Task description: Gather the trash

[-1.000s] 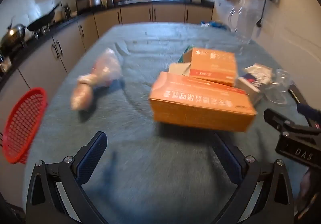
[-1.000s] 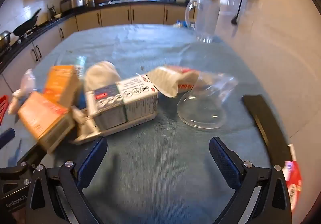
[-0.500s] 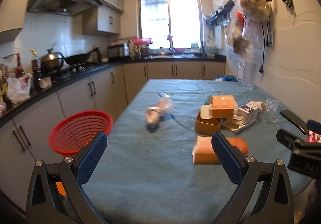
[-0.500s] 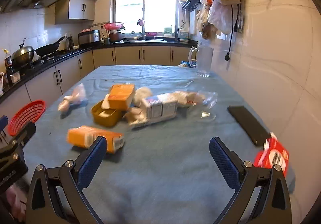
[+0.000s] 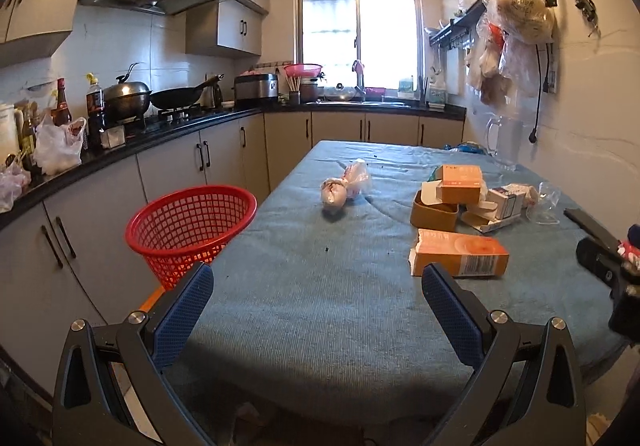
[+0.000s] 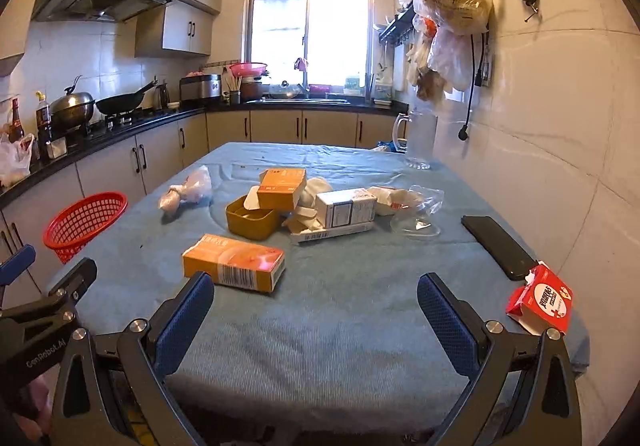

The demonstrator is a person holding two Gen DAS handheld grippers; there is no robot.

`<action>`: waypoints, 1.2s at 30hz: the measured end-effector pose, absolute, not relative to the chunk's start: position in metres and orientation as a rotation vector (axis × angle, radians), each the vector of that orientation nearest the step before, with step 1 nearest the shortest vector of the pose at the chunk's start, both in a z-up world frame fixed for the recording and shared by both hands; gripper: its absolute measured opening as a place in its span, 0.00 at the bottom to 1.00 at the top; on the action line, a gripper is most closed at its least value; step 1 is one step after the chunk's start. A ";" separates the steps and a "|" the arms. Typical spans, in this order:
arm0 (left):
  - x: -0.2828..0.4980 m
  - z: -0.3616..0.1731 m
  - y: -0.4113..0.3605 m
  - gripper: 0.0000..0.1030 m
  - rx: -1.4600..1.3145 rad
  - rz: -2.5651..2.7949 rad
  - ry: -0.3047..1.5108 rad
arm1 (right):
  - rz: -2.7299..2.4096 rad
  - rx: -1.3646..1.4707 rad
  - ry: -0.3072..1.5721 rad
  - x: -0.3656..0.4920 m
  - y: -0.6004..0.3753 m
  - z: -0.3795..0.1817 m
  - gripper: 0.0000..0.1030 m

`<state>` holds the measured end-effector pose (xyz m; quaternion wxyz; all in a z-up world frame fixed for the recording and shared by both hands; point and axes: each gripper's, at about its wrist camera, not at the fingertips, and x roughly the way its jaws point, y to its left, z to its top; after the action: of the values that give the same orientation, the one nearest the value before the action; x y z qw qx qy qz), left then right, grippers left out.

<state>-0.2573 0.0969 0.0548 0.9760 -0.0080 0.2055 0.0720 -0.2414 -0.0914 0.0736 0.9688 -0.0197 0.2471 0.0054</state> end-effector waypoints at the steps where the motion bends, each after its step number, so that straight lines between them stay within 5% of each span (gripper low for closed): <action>1: -0.259 0.055 0.096 1.00 -0.013 0.145 0.412 | 0.004 -0.042 0.495 -0.243 -0.090 0.073 1.00; 36: -0.266 0.046 0.095 1.00 0.007 0.145 0.427 | 0.023 -0.039 0.528 -0.247 -0.083 0.062 1.00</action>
<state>-0.2658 0.0945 0.0461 0.9747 0.0035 0.2116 0.0718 -0.2474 -0.0827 0.0618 0.9651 -0.0191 0.2611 0.0115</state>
